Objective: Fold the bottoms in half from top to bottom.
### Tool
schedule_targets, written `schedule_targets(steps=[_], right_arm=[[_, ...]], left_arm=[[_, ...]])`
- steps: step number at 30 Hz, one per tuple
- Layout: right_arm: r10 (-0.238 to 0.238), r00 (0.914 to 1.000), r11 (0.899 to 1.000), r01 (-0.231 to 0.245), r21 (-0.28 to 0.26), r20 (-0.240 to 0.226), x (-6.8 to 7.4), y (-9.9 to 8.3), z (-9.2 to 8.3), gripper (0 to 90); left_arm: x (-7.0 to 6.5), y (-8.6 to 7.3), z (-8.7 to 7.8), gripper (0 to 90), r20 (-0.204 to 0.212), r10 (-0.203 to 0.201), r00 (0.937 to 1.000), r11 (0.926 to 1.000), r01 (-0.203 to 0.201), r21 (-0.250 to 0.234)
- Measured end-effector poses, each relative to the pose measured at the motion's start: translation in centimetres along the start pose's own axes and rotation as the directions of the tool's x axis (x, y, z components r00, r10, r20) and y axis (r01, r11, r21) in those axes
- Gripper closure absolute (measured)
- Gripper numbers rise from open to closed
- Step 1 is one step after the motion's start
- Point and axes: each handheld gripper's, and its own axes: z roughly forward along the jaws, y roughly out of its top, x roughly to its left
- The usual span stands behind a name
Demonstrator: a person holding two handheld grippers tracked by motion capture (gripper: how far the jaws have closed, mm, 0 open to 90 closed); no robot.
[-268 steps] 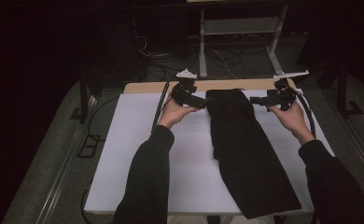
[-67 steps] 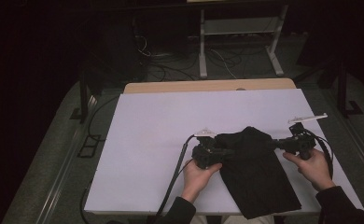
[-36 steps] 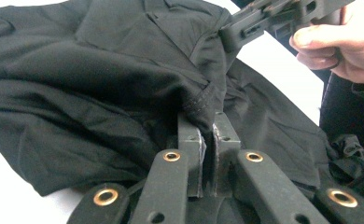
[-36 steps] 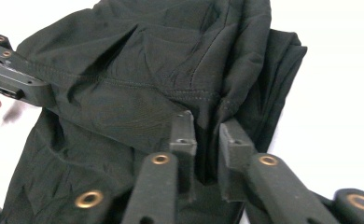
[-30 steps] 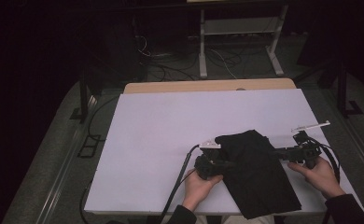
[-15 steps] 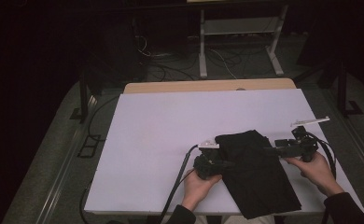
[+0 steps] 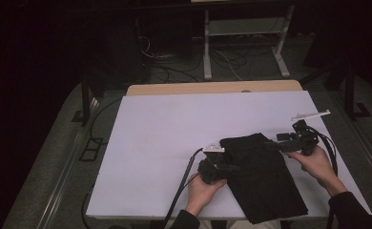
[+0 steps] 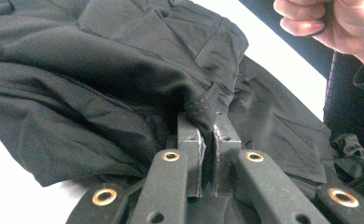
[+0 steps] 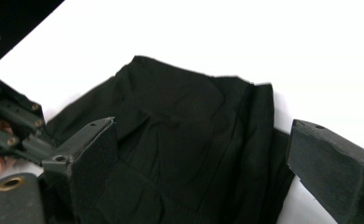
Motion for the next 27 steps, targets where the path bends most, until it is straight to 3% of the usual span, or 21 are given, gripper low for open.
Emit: schedule_targets(steps=[13,27], right_arm=[[-0.013,0.9999,1.0,0.013,0.024,-0.001,-0.5,2.4,2.2,9.3],[-0.006,1.0,0.997,0.007,0.076,-0.005,-2.1,4.0,5.1,13.2]], left_arm=[[0.0,0.0,-0.1,83.9,0.001,0.0,1.0,1.0,0.0,-0.004],[0.1,-0.2,0.0,83.9,0.006,-0.003,1.0,1.0,0.003,-0.008]])
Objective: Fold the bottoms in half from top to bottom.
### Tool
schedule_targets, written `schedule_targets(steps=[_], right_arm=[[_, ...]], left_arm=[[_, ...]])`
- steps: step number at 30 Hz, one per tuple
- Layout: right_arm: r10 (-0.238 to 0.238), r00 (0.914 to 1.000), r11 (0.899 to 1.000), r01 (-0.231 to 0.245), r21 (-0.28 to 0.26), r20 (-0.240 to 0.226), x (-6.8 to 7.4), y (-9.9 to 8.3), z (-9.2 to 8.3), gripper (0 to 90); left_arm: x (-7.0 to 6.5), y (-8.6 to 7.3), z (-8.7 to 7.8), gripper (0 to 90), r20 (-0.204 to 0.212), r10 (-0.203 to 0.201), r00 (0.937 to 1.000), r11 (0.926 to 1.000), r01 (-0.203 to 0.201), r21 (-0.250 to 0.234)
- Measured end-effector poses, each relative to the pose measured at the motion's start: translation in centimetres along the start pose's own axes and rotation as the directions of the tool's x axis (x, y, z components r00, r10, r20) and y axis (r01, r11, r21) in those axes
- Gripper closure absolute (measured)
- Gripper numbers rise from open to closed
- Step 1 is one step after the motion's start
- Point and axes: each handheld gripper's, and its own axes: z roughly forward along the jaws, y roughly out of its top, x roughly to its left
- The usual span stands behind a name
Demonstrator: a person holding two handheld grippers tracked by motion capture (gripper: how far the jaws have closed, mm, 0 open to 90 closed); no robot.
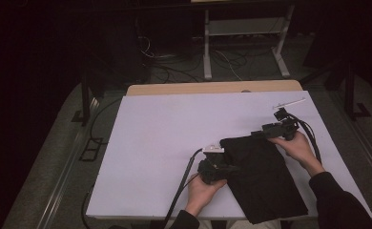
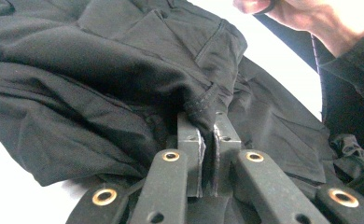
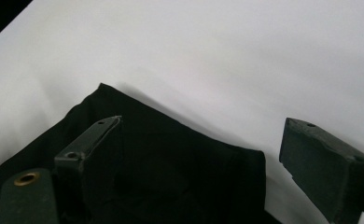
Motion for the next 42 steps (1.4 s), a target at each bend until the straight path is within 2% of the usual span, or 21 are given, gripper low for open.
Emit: schedule_targets(steps=[4,11,14,18,24,27,31,33,42], right_arm=[[0.0,0.9999,1.0,0.0,0.025,0.012,-0.4,0.1,0.9,14.5],[0.004,1.0,0.998,-0.004,0.069,0.004,-0.9,-0.3,1.5,28.9],[0.006,0.9993,0.998,-0.004,0.059,-0.038,-1.0,-0.4,1.4,38.6],[-0.004,0.9979,0.997,0.009,0.079,-0.064,-1.0,-0.4,1.7,52.7],[0.004,0.9973,0.996,0.003,0.092,-0.073,-0.9,-0.4,1.8,81.0],[0.025,0.9965,0.997,-0.018,0.081,-0.08,-1.0,-0.3,1.5,82.7],[0.052,0.9938,0.998,-0.049,0.038,-0.098,-0.7,-0.1,0.7,83.3],[0.06,0.9914,0.998,-0.059,0.016,-0.116,-0.3,0.0,0.3,83.4],[0.079,0.9866,0.996,-0.084,-0.029,-0.143,1.8,0.2,-1.4,83.5]], left_arm=[[0.0,0.0,0.0,83.9,0.0,-0.001,1.0,1.0,0.001,-0.002],[0.1,-0.2,0.0,83.9,0.005,-0.005,1.0,1.0,0.005,-0.004],[0.1,-0.3,0.0,83.9,0.006,-0.006,1.0,1.0,0.006,-0.006],[0.1,-0.4,0.0,83.9,0.012,-0.011,0.9999,0.9999,0.011,-0.006],[0.1,-0.4,0.0,83.9,0.012,-0.012,0.9999,0.9999,0.012,-0.007],[0.1,-0.4,0.0,83.9,0.011,-0.013,0.9999,0.9999,0.013,-0.008],[0.1,-0.5,0.0,83.9,0.01,-0.015,0.9998,0.9998,0.015,-0.012],[0.1,-0.5,0.0,83.8,0.009,-0.014,0.9999,0.9999,0.015,-0.009],[0.1,-0.6,-0.1,83.8,0.005,-0.011,0.9999,0.9999,0.011,-0.005]])
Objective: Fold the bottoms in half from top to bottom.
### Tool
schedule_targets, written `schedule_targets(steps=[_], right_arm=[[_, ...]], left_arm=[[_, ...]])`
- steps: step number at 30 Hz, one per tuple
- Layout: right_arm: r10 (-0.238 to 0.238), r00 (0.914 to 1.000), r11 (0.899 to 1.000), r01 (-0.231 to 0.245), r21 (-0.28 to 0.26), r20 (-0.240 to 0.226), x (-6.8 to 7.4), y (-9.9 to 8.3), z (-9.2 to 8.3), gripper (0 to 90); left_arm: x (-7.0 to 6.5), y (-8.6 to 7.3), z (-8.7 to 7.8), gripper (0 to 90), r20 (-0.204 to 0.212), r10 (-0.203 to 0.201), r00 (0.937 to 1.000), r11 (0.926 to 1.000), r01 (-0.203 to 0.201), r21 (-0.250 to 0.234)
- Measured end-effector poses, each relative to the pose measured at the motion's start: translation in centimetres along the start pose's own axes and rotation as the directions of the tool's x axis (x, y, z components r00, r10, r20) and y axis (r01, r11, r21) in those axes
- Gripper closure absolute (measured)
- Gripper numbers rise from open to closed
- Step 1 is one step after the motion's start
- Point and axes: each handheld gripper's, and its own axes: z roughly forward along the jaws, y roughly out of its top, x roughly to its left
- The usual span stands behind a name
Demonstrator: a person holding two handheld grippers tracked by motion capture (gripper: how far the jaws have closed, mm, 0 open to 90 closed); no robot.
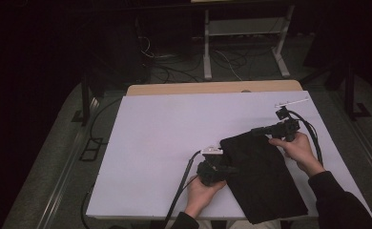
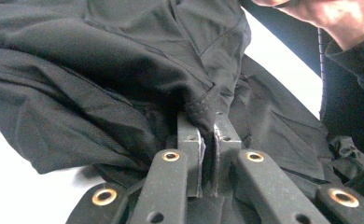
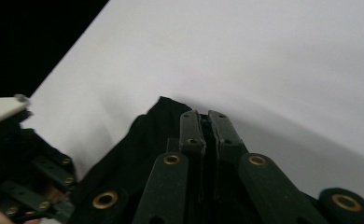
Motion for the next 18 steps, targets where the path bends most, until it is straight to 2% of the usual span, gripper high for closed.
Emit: schedule_targets(steps=[2,9,18], right_arm=[[0.001,1.0,1.0,-0.001,-0.013,-0.002,0.4,0.0,-0.4,83.6],[0.01,0.9981,0.998,-0.014,-0.053,-0.06,1.8,-0.5,-1.6,83.7],[-0.023,0.996,0.997,0.017,-0.075,-0.086,3.6,-1.7,-2.9,83.7]], left_arm=[[0.0,0.0,0.0,83.8,0.0,-0.002,1.0,1.0,0.002,0.0],[0.1,0.2,0.1,83.9,0.0,0.005,1.0,1.0,-0.005,0.005],[0.0,0.1,0.5,83.9,0.001,0.008,1.0,0.9999,-0.008,0.013]])
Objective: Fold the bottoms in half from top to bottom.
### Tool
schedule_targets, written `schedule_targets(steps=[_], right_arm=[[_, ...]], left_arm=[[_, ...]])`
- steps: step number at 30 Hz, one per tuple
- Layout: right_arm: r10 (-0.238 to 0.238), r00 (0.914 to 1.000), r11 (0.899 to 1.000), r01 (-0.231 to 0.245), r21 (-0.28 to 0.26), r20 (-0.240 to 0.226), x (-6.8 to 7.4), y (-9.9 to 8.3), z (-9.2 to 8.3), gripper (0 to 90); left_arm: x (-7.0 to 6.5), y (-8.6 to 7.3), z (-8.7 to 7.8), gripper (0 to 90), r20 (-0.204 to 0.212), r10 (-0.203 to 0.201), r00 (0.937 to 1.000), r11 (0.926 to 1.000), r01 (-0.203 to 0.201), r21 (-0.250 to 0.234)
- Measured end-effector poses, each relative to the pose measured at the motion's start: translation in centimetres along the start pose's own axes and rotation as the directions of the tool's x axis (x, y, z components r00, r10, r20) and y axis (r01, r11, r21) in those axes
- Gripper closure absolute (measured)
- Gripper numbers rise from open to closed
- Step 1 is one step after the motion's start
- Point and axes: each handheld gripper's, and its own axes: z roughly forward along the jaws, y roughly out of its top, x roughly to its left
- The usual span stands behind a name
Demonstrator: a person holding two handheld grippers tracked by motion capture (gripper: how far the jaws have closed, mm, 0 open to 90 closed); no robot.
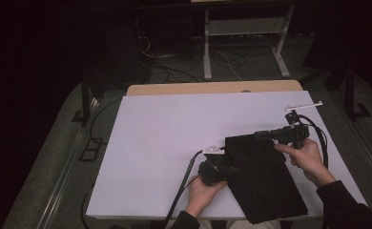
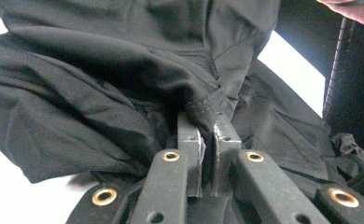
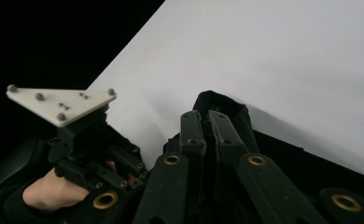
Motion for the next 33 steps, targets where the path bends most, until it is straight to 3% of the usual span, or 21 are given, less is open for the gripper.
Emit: schedule_targets(steps=[6,19,25,33], right_arm=[[-0.021,0.9997,1.0,0.021,-0.008,-0.01,0.9,-0.5,-1.0,83.7],[-0.016,0.9982,1.0,0.014,-0.027,-0.058,2.0,-2.1,-2.6,83.6],[-0.047,0.9969,0.999,0.046,-0.027,-0.063,3.0,-2.9,-3.2,83.6],[-0.076,0.9901,0.997,0.074,-0.02,-0.118,4.4,-4.4,-3.9,83.5]], left_arm=[[-0.1,0.1,0.1,83.9,-0.003,0.002,1.0,1.0,-0.002,0.004],[-0.4,0.2,0.4,83.9,-0.006,0.005,1.0,1.0,-0.005,0.006],[-0.4,0.2,0.4,83.9,-0.007,0.002,1.0,1.0,-0.002,0.007],[-0.4,0.1,0.5,83.8,-0.017,-0.006,0.9998,0.9999,0.006,0.008]])
